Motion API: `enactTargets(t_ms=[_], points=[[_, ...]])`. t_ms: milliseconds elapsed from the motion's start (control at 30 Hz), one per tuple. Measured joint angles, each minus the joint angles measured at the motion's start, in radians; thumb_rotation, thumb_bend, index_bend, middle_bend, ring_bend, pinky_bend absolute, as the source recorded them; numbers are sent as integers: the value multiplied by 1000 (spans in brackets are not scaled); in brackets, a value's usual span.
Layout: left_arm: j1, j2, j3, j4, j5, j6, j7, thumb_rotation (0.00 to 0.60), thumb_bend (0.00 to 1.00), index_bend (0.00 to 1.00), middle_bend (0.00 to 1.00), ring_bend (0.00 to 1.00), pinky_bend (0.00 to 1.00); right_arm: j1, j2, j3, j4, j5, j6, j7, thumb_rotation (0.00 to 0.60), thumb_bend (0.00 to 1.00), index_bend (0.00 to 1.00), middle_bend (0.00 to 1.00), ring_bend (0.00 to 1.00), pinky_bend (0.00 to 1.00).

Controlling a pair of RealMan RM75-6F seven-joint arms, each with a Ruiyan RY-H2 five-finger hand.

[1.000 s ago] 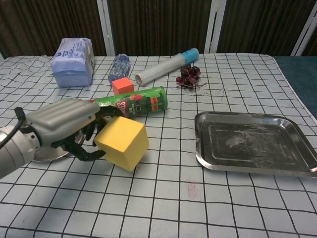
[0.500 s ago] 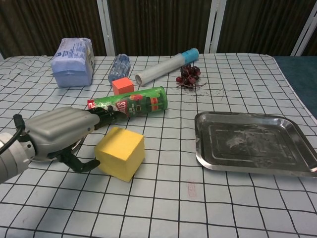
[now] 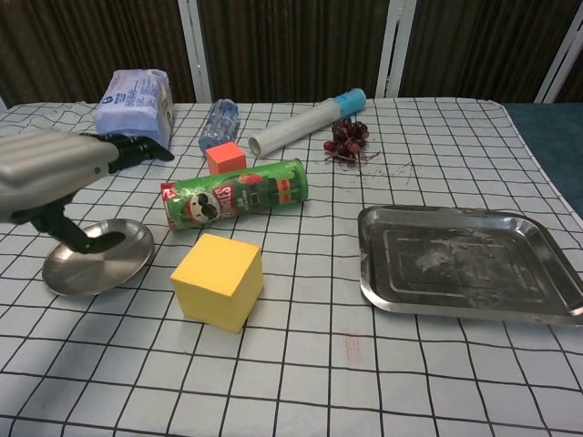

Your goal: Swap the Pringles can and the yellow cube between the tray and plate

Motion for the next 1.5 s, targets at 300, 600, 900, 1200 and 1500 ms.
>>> enactTargets(t_ms=[300, 600, 900, 1200, 1500], points=[[-89, -89, -86, 194, 4, -35, -36, 600, 364, 0, 0, 0, 110, 1, -2, -6, 2, -7, -11, -20, 600, 52, 80, 0, 0, 0], [-208, -240, -165, 433, -134, -142, -59, 600, 363, 0, 0, 0, 101, 3, -1, -7, 2, -8, -18, -22, 600, 53, 80, 0, 0, 0], [-278, -286, -183, 526, -330, -287, -82, 600, 364, 0, 0, 0, 82, 8, -4, -8, 0, -5, -33, -29, 600, 52, 80, 0, 0, 0], [-315, -366, -159, 690, -329, -300, -141, 600, 364, 8, 72, 52, 99, 9, 0, -11, -1, -8, -35, -23, 600, 52, 81, 0, 0, 0], [-307, -450, -116, 872, -153, -249, -299, 600, 532, 377, 520, 546, 548, 11, -1, -12, -2, -5, -43, -26, 600, 52, 85, 0, 0, 0]])
